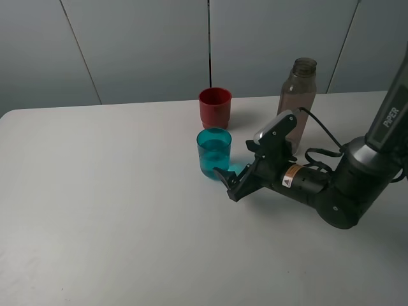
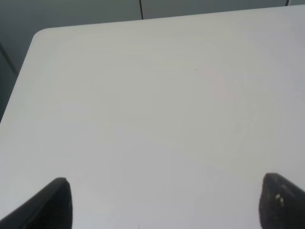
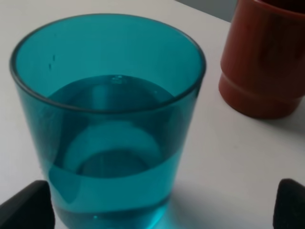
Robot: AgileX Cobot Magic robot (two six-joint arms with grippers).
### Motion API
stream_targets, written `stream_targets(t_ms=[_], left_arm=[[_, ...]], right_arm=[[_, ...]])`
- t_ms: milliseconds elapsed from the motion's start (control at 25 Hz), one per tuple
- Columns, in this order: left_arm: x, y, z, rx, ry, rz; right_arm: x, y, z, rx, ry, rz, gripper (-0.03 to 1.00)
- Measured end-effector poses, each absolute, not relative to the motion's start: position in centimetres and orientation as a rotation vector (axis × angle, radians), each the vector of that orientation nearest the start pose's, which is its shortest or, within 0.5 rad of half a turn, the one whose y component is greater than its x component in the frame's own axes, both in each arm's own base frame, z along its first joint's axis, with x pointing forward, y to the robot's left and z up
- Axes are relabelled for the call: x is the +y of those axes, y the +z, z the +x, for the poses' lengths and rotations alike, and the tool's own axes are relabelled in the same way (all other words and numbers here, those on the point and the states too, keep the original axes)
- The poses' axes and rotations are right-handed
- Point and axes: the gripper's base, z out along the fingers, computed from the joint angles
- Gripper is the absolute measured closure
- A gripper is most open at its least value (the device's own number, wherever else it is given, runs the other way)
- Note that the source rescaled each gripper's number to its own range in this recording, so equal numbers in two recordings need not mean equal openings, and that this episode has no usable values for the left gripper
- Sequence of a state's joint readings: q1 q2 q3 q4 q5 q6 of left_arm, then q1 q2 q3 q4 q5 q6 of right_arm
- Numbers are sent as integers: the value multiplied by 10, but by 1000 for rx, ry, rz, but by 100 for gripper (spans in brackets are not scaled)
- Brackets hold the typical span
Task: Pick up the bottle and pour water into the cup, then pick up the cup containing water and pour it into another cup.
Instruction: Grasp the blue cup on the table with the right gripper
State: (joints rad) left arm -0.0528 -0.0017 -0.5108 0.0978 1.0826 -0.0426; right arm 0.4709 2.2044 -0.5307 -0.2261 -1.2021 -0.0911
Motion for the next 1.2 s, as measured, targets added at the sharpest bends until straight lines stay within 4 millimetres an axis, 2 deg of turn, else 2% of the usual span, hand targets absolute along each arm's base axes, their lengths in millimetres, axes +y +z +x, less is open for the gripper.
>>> stream_targets(t_ms=[320, 560, 1000, 1200], left_arm=[[8, 279, -7, 2050, 58, 4], [8, 279, -7, 2050, 58, 4], [8, 279, -7, 2050, 58, 4], [8, 279, -7, 2050, 58, 4]], right_arm=[[161, 40, 269, 1788, 527, -778, -3], [168, 32, 268, 1771, 598, -855, -3], [182, 44, 294, 1691, 652, -808, -3], [185, 45, 295, 1681, 670, -813, -3]])
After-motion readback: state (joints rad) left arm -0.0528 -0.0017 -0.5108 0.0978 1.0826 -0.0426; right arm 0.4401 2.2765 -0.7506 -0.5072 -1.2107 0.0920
